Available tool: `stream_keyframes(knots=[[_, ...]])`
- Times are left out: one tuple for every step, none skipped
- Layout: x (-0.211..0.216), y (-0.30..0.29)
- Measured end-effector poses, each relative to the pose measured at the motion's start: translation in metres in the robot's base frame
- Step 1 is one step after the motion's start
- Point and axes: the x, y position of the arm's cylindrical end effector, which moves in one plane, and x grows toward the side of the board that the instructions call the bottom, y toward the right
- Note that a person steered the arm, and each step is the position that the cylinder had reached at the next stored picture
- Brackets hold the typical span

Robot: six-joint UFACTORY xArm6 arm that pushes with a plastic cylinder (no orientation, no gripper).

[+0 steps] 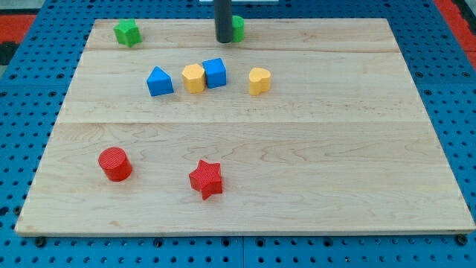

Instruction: Push the yellow hexagon towards the top right corner

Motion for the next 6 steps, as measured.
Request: stream_keyframes(knots=[[0.013, 0.025], [0.051, 0.004], [0.086, -0.040], [0.089, -0.095], [0.090, -0.101], [0.097, -0.139]])
